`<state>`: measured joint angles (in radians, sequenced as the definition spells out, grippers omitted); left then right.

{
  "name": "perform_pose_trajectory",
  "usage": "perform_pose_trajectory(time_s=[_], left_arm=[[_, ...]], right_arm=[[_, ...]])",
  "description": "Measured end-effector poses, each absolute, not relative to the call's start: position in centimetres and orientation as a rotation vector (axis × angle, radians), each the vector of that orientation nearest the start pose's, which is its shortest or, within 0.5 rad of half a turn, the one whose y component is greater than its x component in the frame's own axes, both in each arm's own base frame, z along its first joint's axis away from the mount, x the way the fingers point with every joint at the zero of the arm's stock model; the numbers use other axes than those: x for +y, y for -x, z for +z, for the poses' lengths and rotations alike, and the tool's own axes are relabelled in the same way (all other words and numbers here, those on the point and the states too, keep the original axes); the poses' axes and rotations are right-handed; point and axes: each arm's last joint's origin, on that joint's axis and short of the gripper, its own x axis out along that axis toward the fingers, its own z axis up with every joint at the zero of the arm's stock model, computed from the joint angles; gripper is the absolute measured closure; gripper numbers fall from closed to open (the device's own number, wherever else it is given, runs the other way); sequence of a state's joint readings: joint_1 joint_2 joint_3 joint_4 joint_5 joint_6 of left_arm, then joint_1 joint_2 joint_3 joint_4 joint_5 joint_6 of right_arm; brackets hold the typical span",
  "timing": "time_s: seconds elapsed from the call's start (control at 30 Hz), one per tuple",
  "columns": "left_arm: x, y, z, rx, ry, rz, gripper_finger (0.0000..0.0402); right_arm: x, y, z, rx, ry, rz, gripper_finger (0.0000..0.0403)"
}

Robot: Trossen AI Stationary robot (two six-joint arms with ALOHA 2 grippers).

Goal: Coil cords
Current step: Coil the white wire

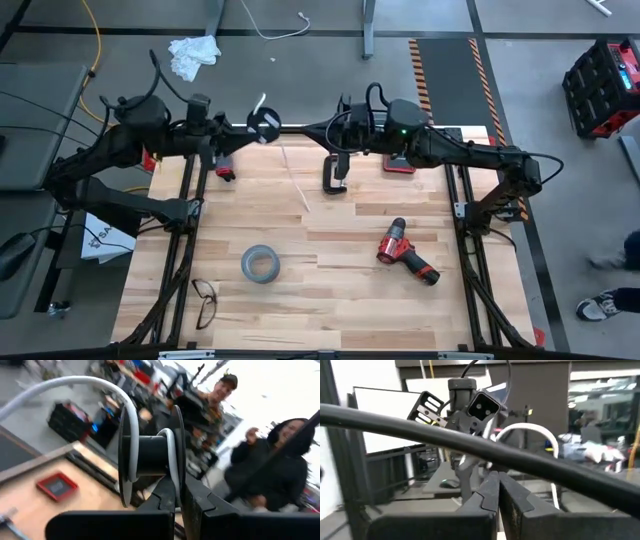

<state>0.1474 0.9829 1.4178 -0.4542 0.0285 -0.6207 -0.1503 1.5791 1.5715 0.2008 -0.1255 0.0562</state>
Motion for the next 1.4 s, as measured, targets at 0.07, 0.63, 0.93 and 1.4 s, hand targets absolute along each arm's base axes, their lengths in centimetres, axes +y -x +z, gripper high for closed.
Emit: perform_pose_trajectory(time_s=[0.07,0.63,0.93,1.4], left_arm=[[2.2,-16.6,47.5,0.034,0.64,0.082,0.0401],[1.1,-18.3,46.0,0.272,0.63,-0.264,0.0401],[1.2,-18.5,46.2,0.251,0.669,-0.247,0.0401],[1.1,-17.5,47.3,0.166,0.692,-0.271,0.0401]], right_arm=[[-5.1,-36.0,44.2,-0.178,-0.067,0.01,0.0403],[-4.7,-36.3,42.1,0.035,-0.111,0.082,0.025],[-3.8,-37.3,41.0,0.068,-0.094,0.142,0.0234],[-2.8,-39.2,38.5,0.149,-0.101,0.241,0.0234]])
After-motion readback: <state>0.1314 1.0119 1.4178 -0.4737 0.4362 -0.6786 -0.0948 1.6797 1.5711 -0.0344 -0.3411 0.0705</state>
